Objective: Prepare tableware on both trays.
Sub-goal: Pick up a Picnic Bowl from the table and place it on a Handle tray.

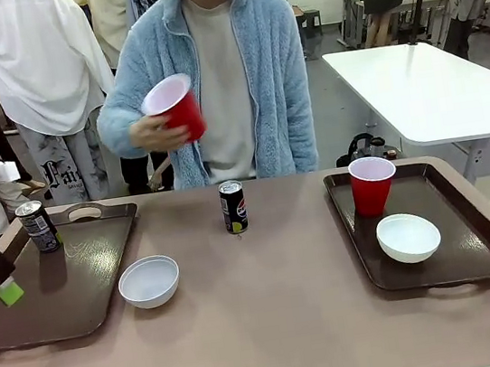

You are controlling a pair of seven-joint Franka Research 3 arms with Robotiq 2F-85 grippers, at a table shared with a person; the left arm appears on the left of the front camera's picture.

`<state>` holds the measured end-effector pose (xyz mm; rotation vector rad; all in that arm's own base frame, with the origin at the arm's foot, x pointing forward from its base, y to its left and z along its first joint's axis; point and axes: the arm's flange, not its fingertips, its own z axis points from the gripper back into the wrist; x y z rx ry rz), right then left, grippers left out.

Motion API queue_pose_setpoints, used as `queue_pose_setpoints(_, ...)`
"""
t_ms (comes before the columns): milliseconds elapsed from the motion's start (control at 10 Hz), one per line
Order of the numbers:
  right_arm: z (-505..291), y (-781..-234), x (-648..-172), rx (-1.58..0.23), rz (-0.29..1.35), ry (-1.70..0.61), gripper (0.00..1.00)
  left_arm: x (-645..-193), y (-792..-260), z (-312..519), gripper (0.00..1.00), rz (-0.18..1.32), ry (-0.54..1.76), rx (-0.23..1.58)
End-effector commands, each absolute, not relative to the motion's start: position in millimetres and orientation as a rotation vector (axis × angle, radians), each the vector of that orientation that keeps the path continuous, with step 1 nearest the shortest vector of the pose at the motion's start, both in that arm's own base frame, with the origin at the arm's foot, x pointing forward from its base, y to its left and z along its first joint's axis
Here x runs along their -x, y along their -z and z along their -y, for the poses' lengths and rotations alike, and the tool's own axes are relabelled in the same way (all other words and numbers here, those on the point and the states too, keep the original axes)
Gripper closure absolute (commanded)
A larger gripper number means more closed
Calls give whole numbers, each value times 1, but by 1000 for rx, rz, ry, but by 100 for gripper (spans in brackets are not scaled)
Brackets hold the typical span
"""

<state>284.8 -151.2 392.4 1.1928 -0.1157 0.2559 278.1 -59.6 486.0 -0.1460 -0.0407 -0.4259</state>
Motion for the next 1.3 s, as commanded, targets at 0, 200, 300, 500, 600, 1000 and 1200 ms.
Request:
queue_pose_setpoints(0,144,-399,-287,-1200,129,-202,0,-299,-471,80,0,62,409,37)
queue_pose_setpoints(200,151,-392,-285,-1193,116,-256,0,-281,-473,74,0,-10,401,-82)
queue_pose_setpoints(300,151,-392,-285,-1193,116,-256,0,-259,-479,64,0,-29,413,-109)
queue_pose_setpoints(500,151,-392,-285,-1193,116,-256,0,-247,-478,62,0,-33,447,-115)
queue_pose_setpoints(600,151,-392,-285,-1193,116,-256,0,-253,-479,65,0,-29,444,-98)
queue_pose_setpoints(1000,151,-392,-285,-1193,116,-256,0,-289,-471,81,0,73,457,63)
queue_pose_setpoints(1200,151,-392,-285,-1193,116,-256,0,-322,-456,107,0,93,475,92)
